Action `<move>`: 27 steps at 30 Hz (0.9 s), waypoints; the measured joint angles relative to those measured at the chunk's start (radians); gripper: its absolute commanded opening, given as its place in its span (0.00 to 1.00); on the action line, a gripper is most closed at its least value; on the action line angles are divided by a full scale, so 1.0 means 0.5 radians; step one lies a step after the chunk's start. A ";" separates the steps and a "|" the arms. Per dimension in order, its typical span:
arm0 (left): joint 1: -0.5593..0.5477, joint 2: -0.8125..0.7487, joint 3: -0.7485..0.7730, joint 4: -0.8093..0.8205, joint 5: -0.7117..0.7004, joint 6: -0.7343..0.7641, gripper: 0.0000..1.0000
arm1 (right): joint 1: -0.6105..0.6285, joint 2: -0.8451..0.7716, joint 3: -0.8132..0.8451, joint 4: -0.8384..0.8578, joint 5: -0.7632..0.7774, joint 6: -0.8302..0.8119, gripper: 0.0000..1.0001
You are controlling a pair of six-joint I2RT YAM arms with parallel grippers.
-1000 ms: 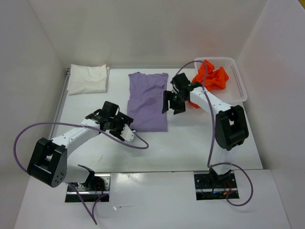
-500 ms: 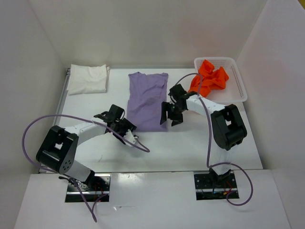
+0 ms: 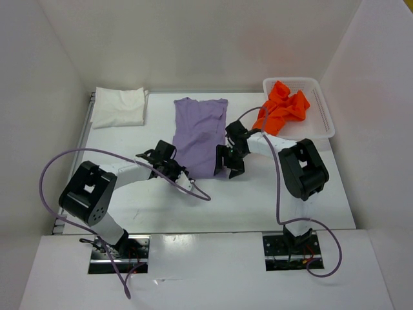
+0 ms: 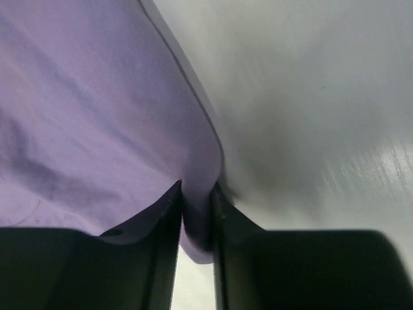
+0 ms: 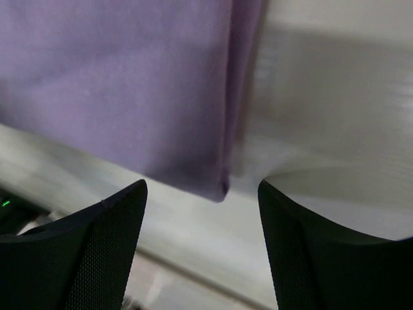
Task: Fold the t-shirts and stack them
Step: Grab one side of the 2/3 rectangular tshirt with both arms, then fold the long partially folded tshirt into a neat square
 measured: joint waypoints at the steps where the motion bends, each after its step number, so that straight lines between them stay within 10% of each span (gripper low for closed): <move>1: 0.000 0.005 0.000 0.000 -0.002 -0.009 0.24 | 0.004 0.026 -0.002 0.015 -0.002 0.016 0.72; 11: -0.011 0.014 0.000 -0.004 -0.003 -0.066 0.12 | 0.013 0.134 -0.004 0.127 -0.121 0.079 0.00; 27: -0.071 -0.262 0.150 -0.675 0.179 -0.590 0.12 | 0.187 -0.314 -0.161 -0.262 -0.244 -0.113 0.00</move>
